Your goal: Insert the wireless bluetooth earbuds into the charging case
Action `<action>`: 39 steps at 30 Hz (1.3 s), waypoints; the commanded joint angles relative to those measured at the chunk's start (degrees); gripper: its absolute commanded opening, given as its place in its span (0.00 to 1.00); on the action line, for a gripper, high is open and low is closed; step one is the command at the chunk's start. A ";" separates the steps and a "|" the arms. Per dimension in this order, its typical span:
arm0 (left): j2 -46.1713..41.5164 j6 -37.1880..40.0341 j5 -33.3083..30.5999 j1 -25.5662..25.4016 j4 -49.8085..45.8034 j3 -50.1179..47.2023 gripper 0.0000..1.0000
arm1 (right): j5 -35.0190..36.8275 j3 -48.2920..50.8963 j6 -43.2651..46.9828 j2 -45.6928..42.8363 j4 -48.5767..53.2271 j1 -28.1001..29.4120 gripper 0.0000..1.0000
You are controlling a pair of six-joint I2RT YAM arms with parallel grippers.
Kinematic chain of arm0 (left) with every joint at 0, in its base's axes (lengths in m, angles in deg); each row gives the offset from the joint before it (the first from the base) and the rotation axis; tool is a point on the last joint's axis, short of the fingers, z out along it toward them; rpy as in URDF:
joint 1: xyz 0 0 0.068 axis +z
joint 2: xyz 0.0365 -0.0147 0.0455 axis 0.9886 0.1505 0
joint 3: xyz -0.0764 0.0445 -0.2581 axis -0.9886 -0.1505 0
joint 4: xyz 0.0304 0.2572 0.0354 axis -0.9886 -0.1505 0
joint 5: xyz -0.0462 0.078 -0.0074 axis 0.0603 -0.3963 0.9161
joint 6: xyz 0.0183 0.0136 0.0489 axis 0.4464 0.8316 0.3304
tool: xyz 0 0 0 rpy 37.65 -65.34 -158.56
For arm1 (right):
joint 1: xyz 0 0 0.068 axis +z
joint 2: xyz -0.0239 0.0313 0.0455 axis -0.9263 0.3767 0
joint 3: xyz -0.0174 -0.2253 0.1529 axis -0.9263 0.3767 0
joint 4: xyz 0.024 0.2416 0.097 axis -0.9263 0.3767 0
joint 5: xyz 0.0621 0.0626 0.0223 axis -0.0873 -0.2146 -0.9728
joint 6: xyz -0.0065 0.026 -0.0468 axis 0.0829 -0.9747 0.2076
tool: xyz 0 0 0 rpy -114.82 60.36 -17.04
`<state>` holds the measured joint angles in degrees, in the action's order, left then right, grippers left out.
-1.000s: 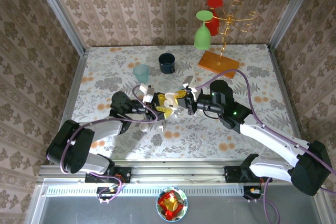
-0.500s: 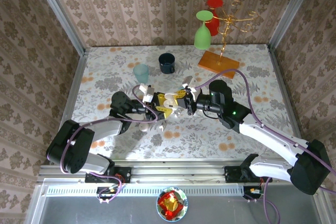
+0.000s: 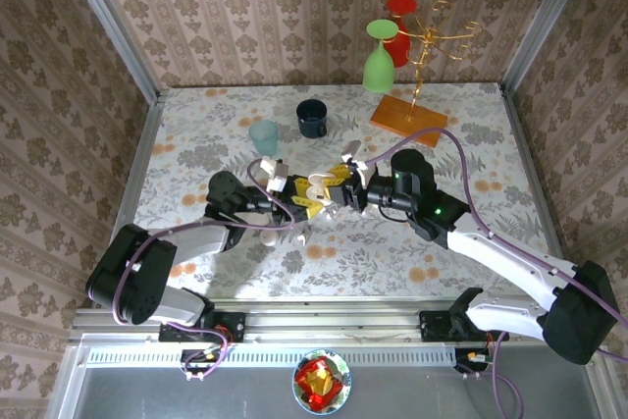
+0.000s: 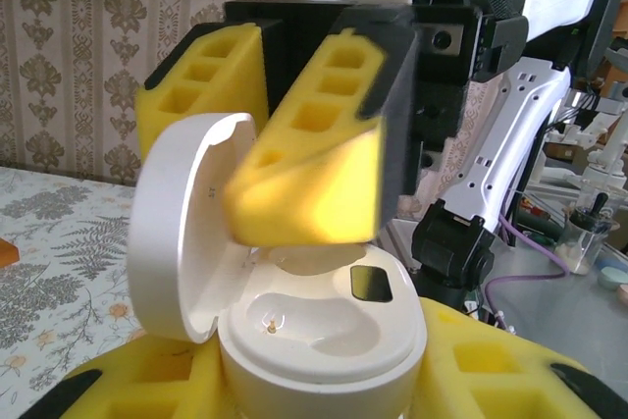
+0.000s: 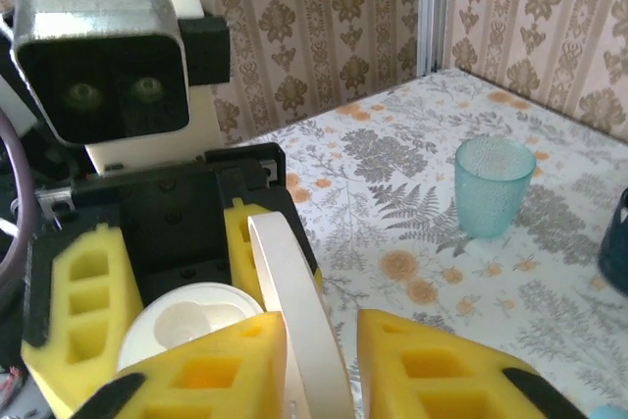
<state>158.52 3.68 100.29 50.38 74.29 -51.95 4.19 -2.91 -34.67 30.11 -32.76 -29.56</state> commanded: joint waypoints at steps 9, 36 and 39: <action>-0.16 3.46 -4.78 2.43 1.38 -0.68 0.30 | 5.74 2.66 -3.29 -10.39 -1.29 0.04 0.69; -3.65 10.63 -16.18 9.96 1.52 -9.68 0.31 | 40.55 -0.41 -18.53 7.64 31.84 -3.74 0.66; -3.91 11.45 -16.85 11.73 1.50 -10.39 0.31 | 44.46 -3.59 -18.98 12.42 34.16 -0.51 0.66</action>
<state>156.20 12.99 84.66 60.72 74.29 -61.55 41.23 -3.26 -54.12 39.60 -3.76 -32.36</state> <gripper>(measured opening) 0.368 0.660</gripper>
